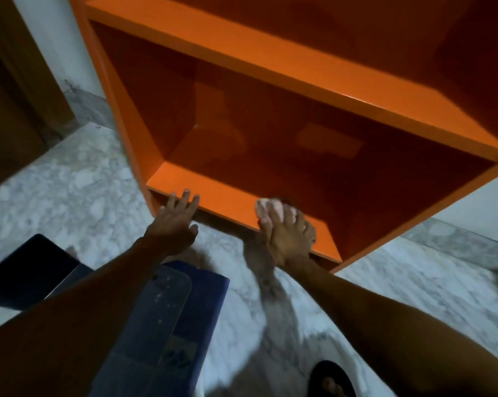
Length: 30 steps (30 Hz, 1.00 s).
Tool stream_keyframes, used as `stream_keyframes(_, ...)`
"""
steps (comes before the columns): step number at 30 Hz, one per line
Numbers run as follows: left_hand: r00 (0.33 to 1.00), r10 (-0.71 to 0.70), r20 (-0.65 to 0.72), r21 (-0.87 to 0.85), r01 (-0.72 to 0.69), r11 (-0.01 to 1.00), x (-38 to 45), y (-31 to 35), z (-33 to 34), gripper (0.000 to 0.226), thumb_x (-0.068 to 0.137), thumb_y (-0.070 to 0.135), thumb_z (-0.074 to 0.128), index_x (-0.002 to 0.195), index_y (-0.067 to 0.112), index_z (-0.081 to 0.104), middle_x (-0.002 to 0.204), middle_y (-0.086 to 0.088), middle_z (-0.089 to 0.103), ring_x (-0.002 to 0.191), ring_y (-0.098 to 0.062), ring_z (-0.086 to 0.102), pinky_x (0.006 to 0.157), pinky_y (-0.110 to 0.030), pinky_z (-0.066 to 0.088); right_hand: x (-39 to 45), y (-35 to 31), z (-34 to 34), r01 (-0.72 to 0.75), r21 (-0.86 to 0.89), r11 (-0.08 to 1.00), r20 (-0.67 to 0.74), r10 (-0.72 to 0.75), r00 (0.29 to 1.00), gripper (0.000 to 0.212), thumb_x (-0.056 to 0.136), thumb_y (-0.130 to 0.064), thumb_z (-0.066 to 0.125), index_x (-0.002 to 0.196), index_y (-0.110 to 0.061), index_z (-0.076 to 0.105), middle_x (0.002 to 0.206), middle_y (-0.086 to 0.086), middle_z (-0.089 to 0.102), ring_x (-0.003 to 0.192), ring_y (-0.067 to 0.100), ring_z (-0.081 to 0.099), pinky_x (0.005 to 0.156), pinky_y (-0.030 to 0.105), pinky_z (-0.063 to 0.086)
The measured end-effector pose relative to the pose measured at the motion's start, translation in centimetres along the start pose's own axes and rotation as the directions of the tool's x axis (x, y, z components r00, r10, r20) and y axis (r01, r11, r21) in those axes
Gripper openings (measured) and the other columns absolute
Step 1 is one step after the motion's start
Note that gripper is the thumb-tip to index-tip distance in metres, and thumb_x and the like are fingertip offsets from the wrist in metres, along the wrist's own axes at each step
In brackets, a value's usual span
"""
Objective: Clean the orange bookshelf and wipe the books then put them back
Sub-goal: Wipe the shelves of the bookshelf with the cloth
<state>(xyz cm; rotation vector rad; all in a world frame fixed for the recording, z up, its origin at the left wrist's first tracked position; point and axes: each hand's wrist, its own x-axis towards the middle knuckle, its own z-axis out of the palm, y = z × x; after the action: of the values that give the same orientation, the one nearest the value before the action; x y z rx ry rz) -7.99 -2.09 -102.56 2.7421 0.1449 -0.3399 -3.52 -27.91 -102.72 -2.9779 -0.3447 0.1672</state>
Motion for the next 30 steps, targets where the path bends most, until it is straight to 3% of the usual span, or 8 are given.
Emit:
stream_keyframes(5,0.999,-0.051,0.017,-0.067,0.052,0.996,0.0,-0.1,-0.9,0.069,0.101,0.021,0.041,0.159,0.017,0.004,0.167,-0.008,-0.006,0.153,-0.032,-0.006,0.121,-0.053,0.006,-2.9,-5.9,2.0,0.53,0.041,0.847,0.064,-0.532,0.844,0.058,0.09,-0.027,0.049,0.147,-0.036,0.038,0.157,0.004,0.029,0.123,0.037,0.036,0.093,0.044,0.032)
stream_keyframes(9,0.998,-0.068,-0.006,-0.046,0.068,0.997,0.1,-1.6,-1.1,0.069,0.101,0.02,0.043,0.159,0.018,0.003,0.167,-0.006,-0.006,0.152,-0.033,-0.005,0.122,-0.052,0.01,-4.3,-7.0,1.0,0.565,0.358,0.743,-0.068,-0.583,0.81,0.069,0.088,-0.016,0.059,0.147,-0.04,0.031,0.141,-0.007,0.038,0.114,0.025,0.04,0.089,0.033,0.031)
stream_keyframes(11,0.997,-0.07,-0.006,-0.058,0.07,0.996,0.3,-2.2,-1.3,0.07,0.101,0.018,0.043,0.159,0.018,0.003,0.167,-0.005,-0.007,0.152,-0.032,-0.007,0.122,-0.052,0.01,-3.0,-6.7,-0.4,0.631,0.248,0.735,-0.235,-0.586,0.775,0.06,0.084,-0.02,0.049,0.142,-0.036,0.039,0.144,0.0,0.042,0.11,0.026,0.04,0.085,0.036,0.03)
stream_keyframes(17,0.996,-0.069,-0.059,-0.15,0.059,0.987,0.2,-2.0,-0.8,0.071,0.099,0.012,0.042,0.158,0.013,0.003,0.166,-0.008,-0.008,0.152,-0.033,-0.009,0.123,-0.049,0.003,5.9,1.0,-3.1,0.063,0.186,0.98,-0.168,-0.031,0.985,0.056,0.086,-0.031,0.035,0.14,-0.033,0.052,0.142,0.007,0.055,0.127,0.035,0.052,0.1,0.047,0.043)
stream_keyframes(21,0.998,-0.047,-0.032,-0.148,0.042,0.988,0.4,-2.4,-0.4,0.071,0.101,0.012,0.039,0.158,0.012,-0.002,0.166,-0.008,-0.012,0.151,-0.034,-0.014,0.122,-0.051,0.002,9.1,6.5,-0.4,0.023,-0.075,0.997,-0.007,-0.024,1.0,0.087,0.078,-0.073,0.007,0.15,-0.034,0.035,0.156,-0.005,0.037,0.141,0.038,0.035,0.109,0.059,0.031)
stream_keyframes(24,0.999,-0.033,-0.029,-0.129,0.029,0.991,0.5,-2.8,-0.5,0.072,0.102,0.018,0.041,0.158,0.013,-0.004,0.166,-0.007,-0.012,0.151,-0.034,-0.013,0.122,-0.053,0.004,9.2,5.3,0.2,0.022,-0.182,0.983,-0.056,-0.033,0.998,0.071,0.087,-0.044,0.021,0.156,-0.041,0.004,0.163,-0.002,0.022,0.145,0.042,0.022,0.114,0.059,0.021)
stream_keyframes(27,1.0,-0.011,-0.026,-0.114,0.008,0.993,0.3,-2.9,-0.5,0.071,0.102,0.019,0.042,0.157,0.011,-0.003,0.166,-0.009,-0.01,0.151,-0.037,-0.011,0.122,-0.056,0.008,8.5,1.2,0.4,-0.05,-0.068,0.996,-0.12,0.042,0.992,0.057,0.098,-0.046,0.023,0.153,-0.049,0.006,0.166,-0.006,0.01,0.152,0.033,0.009,0.121,0.053,0.011)
stream_keyframes(30,0.998,-0.019,-0.057,-0.148,0.011,0.989,0.5,-2.8,-0.6,0.069,0.1,0.013,0.045,0.158,0.01,0.006,0.166,-0.011,-0.002,0.152,-0.036,-0.004,0.122,-0.051,0.009,8.0,-3.1,0.0,-0.002,0.012,1.0,-0.033,0.003,0.999,0.052,0.099,-0.057,0.018,0.148,-0.046,0.029,0.157,0.003,0.036,0.143,0.034,0.033,0.116,0.05,0.025)
